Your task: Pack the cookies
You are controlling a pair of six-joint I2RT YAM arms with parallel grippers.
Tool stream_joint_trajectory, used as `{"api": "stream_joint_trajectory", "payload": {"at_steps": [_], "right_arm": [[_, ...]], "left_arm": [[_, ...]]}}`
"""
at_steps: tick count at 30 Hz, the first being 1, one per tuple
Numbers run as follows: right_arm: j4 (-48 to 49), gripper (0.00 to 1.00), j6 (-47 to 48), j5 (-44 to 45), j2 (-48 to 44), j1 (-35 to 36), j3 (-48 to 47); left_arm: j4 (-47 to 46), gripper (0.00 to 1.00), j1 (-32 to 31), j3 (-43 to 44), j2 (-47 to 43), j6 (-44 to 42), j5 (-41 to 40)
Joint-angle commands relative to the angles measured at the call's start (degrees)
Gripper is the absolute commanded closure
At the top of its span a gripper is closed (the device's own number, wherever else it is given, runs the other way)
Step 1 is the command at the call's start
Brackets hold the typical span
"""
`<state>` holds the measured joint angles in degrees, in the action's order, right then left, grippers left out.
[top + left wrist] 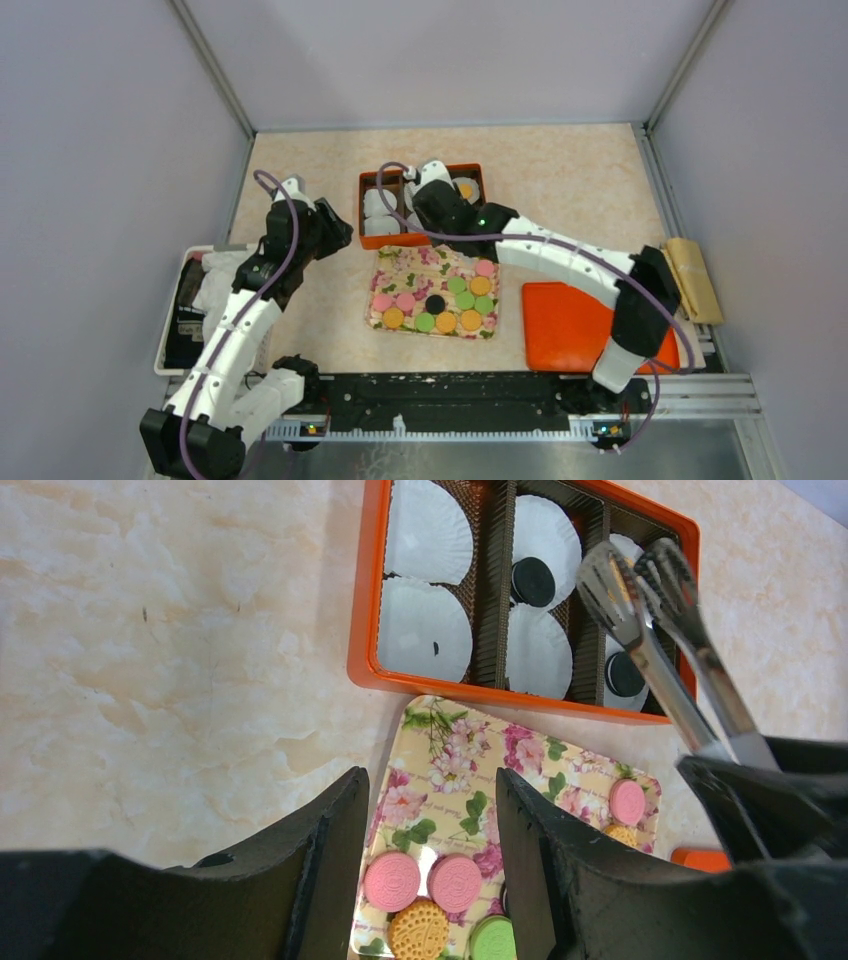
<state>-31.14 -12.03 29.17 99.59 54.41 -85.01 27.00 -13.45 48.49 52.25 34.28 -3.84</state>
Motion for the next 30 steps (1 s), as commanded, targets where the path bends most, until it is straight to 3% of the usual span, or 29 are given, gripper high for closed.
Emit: {"api": "stream_joint_trajectory", "payload": {"at_steps": [1, 8, 17, 30], "right_arm": [[-0.9, 0.53, -2.9, 2.2, -10.7, 7.0, 4.3], [-7.2, 0.53, -11.5, 2.8, -18.8, 16.7, 14.6], [-11.2, 0.53, -23.5, 2.1, -21.4, 24.0, 24.9], [-11.4, 0.53, -31.0, -0.9, -19.3, 29.4, 26.7]], "left_arm": [[-2.3, 0.43, 0.4, -1.0, -1.0, 0.0, 1.6], [-2.7, 0.44, 0.4, -1.2, -0.4, 0.4, 3.5], [-3.3, 0.44, 0.4, -1.6, 0.0, 0.3, 8.3], [-2.3, 0.44, 0.4, -1.5, -1.5, 0.4, 8.3]]}}
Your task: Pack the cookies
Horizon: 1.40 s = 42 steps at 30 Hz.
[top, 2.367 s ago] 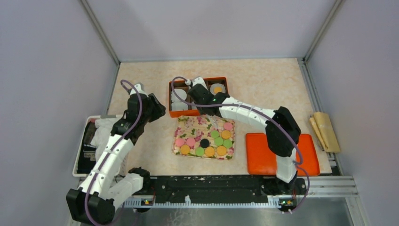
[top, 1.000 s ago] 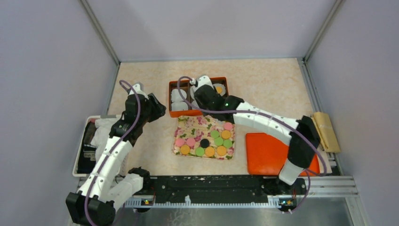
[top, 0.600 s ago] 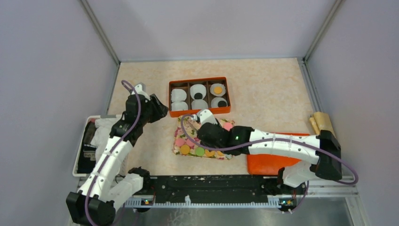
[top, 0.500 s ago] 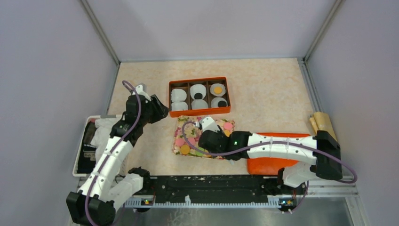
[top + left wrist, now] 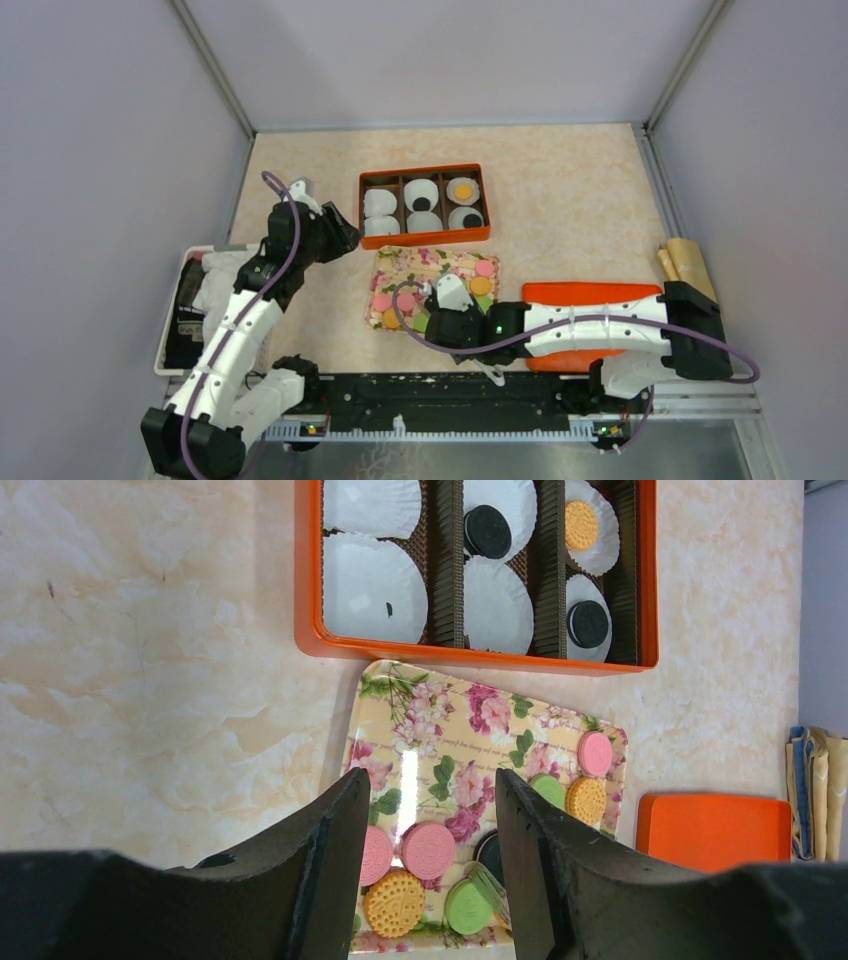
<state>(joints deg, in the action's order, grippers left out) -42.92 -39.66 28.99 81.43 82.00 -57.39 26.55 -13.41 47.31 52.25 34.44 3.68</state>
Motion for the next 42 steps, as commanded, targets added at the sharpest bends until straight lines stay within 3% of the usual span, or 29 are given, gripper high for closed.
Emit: {"api": "stream_joint_trajectory", "payload": {"at_steps": [1, 6, 11, 18, 30, 42], "right_arm": [[0.4, 0.52, -3.8, -1.2, -1.0, 1.9, -0.8], [-0.4, 0.56, -5.5, -0.1, -0.2, 2.1, -0.3], [-2.5, 0.75, -5.2, 3.5, 2.3, 2.1, -4.0], [-3.8, 0.90, -4.9, 8.8, 5.6, 2.1, -10.1], [-8.6, 0.92, 1.0, 18.2, 5.0, 1.9, -24.2], [4.8, 0.92, 15.7, 9.5, 8.4, -7.6, -27.3]], "left_arm": [[-1.8, 0.44, 0.3, -0.4, -1.6, 0.3, 0.7], [-2.1, 0.44, 0.3, -0.9, -2.3, 0.2, 0.8], [-3.0, 0.44, 0.3, -1.2, -1.5, 0.1, 2.1], [-4.1, 0.44, 0.3, 1.9, 1.8, -0.2, 3.9], [-4.4, 0.45, 0.3, 7.7, 3.6, -1.5, 5.1], [-0.9, 0.44, 0.3, 5.3, -4.2, -2.1, -0.5]]}}
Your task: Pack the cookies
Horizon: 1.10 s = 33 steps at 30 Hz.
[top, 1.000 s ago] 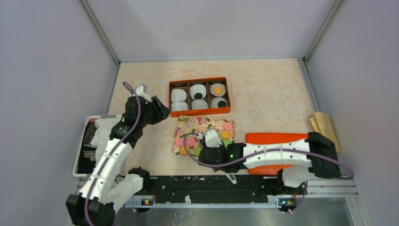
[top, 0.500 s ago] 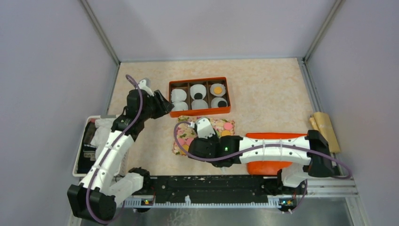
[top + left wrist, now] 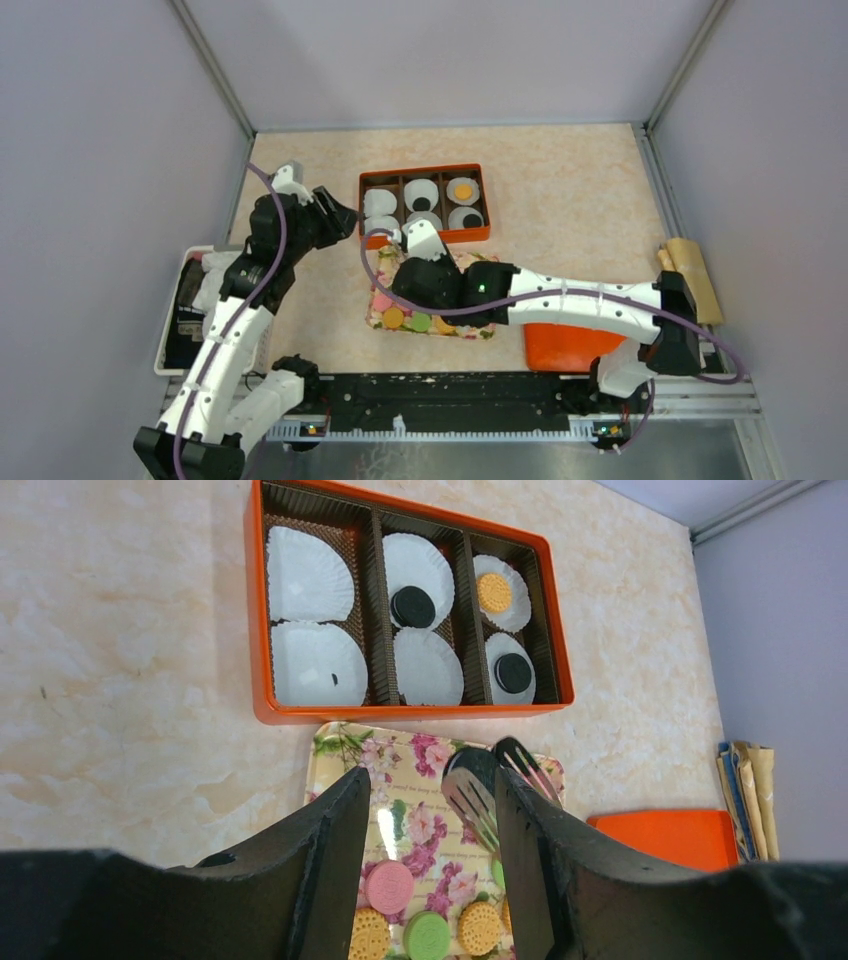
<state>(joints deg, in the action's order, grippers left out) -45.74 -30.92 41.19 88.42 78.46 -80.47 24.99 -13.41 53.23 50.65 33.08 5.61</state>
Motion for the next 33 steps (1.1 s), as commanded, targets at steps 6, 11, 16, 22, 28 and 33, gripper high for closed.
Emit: {"api": "stream_joint_trajectory", "payload": {"at_steps": [6, 11, 16, 22, 28, 33], "right_arm": [[9.7, 0.93, 12.7, -5.4, 7.6, -9.0, -9.6], [12.2, 0.93, 14.6, -7.3, 12.1, -12.9, -11.7], [12.6, 0.93, 14.1, -7.8, 15.0, -18.0, -12.4], [14.7, 0.93, 14.9, -10.1, 15.1, -22.0, -9.6], [15.9, 0.93, 15.2, -10.8, 17.1, -22.8, -8.7], [15.7, 0.93, 14.4, -11.5, 17.3, -22.8, -7.5]], "left_arm": [[0.5, 0.44, 0.3, -2.1, -3.1, -0.8, -3.5], [0.1, 0.44, 0.4, -2.8, -2.3, -0.8, -3.6], [-0.8, 0.44, 0.4, -3.5, -1.3, -1.0, -3.8], [-1.6, 0.44, 0.4, -3.8, 0.0, -0.9, -3.6], [-2.2, 0.44, 0.4, -4.1, 0.8, -0.5, -2.8], [-1.5, 0.44, 0.3, -3.9, 0.6, -0.9, -3.6]]}}
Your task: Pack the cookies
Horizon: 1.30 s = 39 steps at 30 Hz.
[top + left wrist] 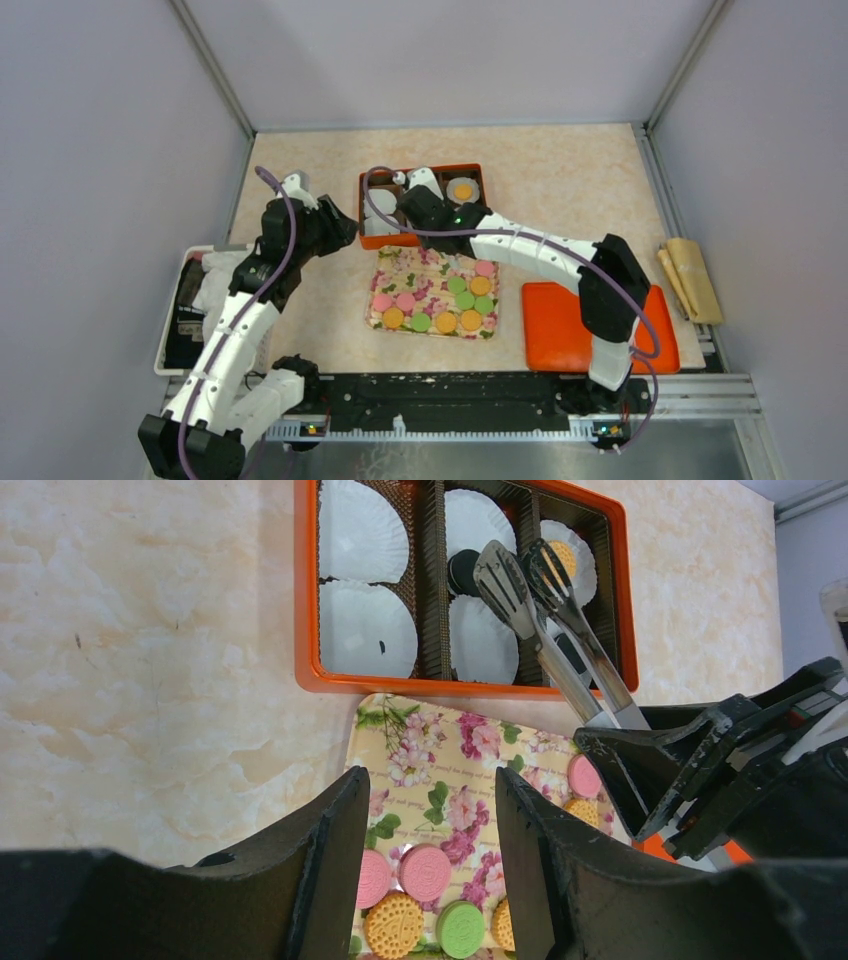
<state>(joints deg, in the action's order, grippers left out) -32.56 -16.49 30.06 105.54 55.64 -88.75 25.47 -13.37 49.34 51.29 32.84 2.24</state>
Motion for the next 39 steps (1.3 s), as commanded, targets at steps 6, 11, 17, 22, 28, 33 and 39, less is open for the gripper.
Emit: {"api": "stream_joint_trajectory", "payload": {"at_steps": [6, 11, 17, 22, 28, 33, 39], "right_arm": [[2.4, 0.88, -1.1, 0.3, -0.6, 0.0, 3.3], [2.0, 0.84, -1.6, 0.1, -0.5, 0.0, 3.9], [1.9, 0.60, -1.9, -0.4, -1.7, 0.0, 3.8], [1.8, 0.56, -1.9, -0.3, -3.0, 0.0, 4.0], [1.0, 0.50, -2.4, -0.4, -4.9, 0.0, 4.1], [0.3, 0.50, -3.6, 0.7, -7.6, 0.0, 4.9], [-2.0, 0.50, -4.9, 1.4, -14.3, 1.3, 6.9]], "left_arm": [[-1.9, 0.44, 0.3, 0.0, 0.1, -0.9, -0.3], [-1.6, 0.44, 0.3, 0.2, 0.4, -0.9, -0.2], [-1.5, 0.44, 0.3, 0.5, 0.6, -0.9, 0.2], [-1.5, 0.43, 0.3, 0.4, 0.8, -1.0, 0.9], [-1.3, 0.43, 0.4, 0.6, 0.7, -1.2, 1.3], [-0.8, 0.43, 0.3, 0.8, 0.5, -1.5, 1.5], [-0.7, 0.43, 0.3, 0.7, -0.3, -1.5, 1.0]]}}
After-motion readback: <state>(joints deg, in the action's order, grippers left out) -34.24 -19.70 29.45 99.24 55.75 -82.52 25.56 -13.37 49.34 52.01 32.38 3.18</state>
